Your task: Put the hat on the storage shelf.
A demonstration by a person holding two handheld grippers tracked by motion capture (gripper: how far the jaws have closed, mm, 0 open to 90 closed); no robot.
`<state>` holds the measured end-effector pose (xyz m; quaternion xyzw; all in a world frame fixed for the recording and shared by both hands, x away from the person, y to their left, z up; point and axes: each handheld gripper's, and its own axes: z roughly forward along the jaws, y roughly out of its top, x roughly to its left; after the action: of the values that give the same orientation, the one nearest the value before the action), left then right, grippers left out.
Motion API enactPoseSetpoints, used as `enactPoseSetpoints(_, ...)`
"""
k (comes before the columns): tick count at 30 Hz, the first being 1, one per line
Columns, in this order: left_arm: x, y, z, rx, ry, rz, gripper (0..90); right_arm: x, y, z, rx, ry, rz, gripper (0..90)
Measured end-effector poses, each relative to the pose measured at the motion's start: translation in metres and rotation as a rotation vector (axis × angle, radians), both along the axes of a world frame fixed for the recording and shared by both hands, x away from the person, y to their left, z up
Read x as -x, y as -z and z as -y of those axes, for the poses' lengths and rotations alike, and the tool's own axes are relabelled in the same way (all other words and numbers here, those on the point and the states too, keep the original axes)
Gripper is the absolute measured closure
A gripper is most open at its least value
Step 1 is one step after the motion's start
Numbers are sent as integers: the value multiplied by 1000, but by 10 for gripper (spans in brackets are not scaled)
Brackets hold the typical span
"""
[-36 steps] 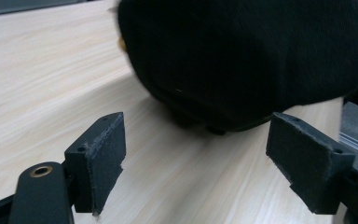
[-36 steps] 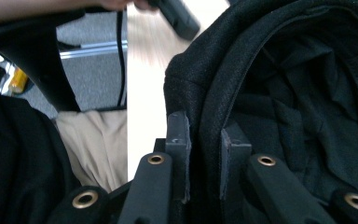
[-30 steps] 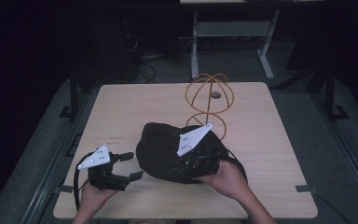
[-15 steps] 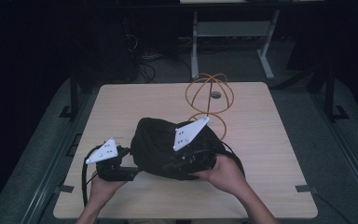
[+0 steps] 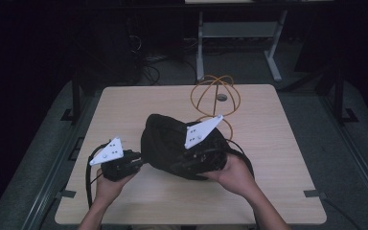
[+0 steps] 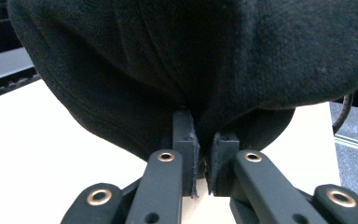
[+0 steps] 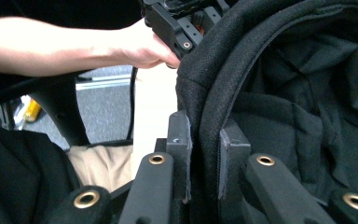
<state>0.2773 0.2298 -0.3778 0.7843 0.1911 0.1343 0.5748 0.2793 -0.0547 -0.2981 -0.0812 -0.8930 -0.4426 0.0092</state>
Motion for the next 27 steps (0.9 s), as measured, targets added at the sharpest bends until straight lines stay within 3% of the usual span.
enactPoseSetpoints(10,5,-20,-5,-4,-23,33,861,-7,2,12,-92,20,-36,751)
enactPoseSetpoints(18,8,-49,-8,-15,-36,71,864,-14,3,20,-172,35,-80,694)
enactPoseSetpoints(22,8,-67,-6,-20,-39,100,865,-16,2,24,-203,43,-86,645)
enactPoseSetpoints(27,5,-85,-3,-65,-37,125,866,-16,0,33,-243,72,-65,474)
